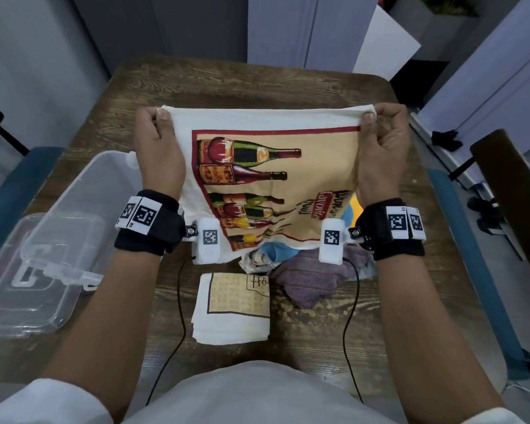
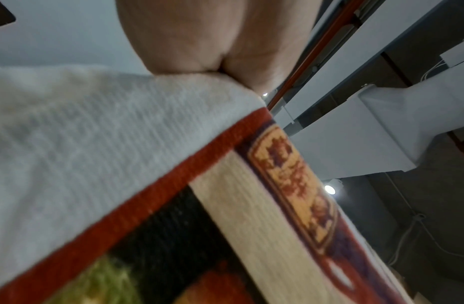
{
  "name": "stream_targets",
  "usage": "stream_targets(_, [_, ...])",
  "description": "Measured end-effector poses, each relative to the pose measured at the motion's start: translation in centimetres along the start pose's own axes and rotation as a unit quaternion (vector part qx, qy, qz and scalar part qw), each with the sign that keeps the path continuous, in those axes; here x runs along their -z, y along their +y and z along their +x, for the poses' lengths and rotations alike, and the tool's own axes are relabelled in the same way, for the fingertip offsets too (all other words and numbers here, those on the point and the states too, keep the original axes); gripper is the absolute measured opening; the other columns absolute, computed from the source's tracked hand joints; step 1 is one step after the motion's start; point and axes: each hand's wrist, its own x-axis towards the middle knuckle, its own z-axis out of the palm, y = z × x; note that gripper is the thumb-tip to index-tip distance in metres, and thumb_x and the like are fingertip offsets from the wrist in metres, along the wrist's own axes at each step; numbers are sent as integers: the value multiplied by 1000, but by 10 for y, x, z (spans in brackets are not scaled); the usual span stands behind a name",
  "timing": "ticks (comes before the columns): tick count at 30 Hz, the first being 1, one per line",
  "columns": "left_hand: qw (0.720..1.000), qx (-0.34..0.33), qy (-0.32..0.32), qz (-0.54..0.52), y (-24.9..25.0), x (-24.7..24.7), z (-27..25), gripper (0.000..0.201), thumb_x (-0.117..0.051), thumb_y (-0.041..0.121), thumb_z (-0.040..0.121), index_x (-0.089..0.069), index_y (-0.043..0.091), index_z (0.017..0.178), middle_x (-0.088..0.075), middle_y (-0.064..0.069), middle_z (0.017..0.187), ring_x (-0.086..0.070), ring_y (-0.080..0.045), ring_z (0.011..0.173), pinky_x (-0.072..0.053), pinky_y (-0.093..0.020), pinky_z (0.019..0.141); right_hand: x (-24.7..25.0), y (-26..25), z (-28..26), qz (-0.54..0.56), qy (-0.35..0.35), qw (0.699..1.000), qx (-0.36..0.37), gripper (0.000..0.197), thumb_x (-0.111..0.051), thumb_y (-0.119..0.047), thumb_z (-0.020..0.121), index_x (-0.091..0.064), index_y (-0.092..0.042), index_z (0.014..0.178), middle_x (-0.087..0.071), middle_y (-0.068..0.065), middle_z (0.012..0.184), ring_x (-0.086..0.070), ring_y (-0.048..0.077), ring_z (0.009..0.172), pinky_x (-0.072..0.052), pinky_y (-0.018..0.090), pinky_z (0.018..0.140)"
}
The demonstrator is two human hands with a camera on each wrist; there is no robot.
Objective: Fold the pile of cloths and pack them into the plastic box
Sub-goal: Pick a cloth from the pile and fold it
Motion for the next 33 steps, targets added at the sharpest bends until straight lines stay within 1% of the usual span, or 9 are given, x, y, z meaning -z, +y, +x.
stream_targets(3, [999,29,-20,-25,-3,1,2,17,-38,30,106,-47,20,95,-44,10,81,-40,-6,73,-40,-21,68,0,-3,-2,-10,8,1000,8,9,-53,-15,103,-51,-18,96,-60,-24,68,-50,-6,63,-42,20,59])
stream_targets(8, [993,83,-66,-42,-17,7,7,15,-44,25,106,-50,22,92,-45,10,76,-40,-3,66,-38,-23,65,5,7,1,-25,-19,999,-28,6,-57,-23,102,-56,-22,96,-65,-9,83,-58,10,74,-49,35,66])
stream_targets(13, [976,125,-102,144,-57,3,-5,14,-43,13,103,-51,7,113,-55,-7,106,-53,-25,98,-38,-30,82,-8,42,-14,-92,-119,985,-84,10,-57,-25,102,-60,-26,93,-68,0,91,-62,10,80,-51,34,72])
stream_targets(15, [971,163,-129,121,-63,-5,-18,34,-52,7,96,-47,7,130,-51,-11,124,-53,-27,113,-42,-32,93,-17,55,-25,-117,-175,971,-109,12,-57,-30,100,-62,-27,90,-69,1,90,-62,12,80,-50,39,73])
stream_targets(21, [939,-7,-344,14,-29,-56,-67,48,-64,32,97,-47,26,141,-51,9,143,-48,-3,130,-37,-18,109,-38,66,-56,-74,-296,933,-192,21,-53,-28,104,-59,-9,97,-63,-1,73,-57,14,65,-45,33,64])
stream_targets(23, [930,-46,-362,43,-27,-63,-69,42,-65,31,97,-55,22,138,-55,7,140,-49,-2,128,-34,-6,101,-41,62,-61,-27,-283,931,-228,21,-48,-26,107,-56,-8,98,-60,-9,69,-55,4,60,-43,23,61])
stream_targets(25, [926,-55,-371,47,-27,-65,-69,30,-67,28,96,-65,24,126,-62,10,129,-54,0,121,-39,-10,98,-41,57,-64,22,-267,926,-266,25,-41,-25,109,-55,-5,104,-64,-8,72,-61,2,65,-47,19,63])
stream_targets(29, [923,-42,-380,48,-30,-70,-69,6,-68,24,94,-68,23,101,-70,13,104,-61,1,104,-47,-23,93,-37,57,-67,22,-243,920,-307,38,-40,-40,108,-58,-7,108,-70,5,84,-67,12,79,-54,28,74])
stream_targets(33, [950,-32,-307,40,-22,-71,-64,4,-63,18,97,-61,16,93,-64,14,86,-58,10,85,-42,-10,76,-31,61,-67,-45,-302,916,-260,23,-63,-36,98,-52,-17,104,-70,3,87,-65,19,80,-51,41,76])
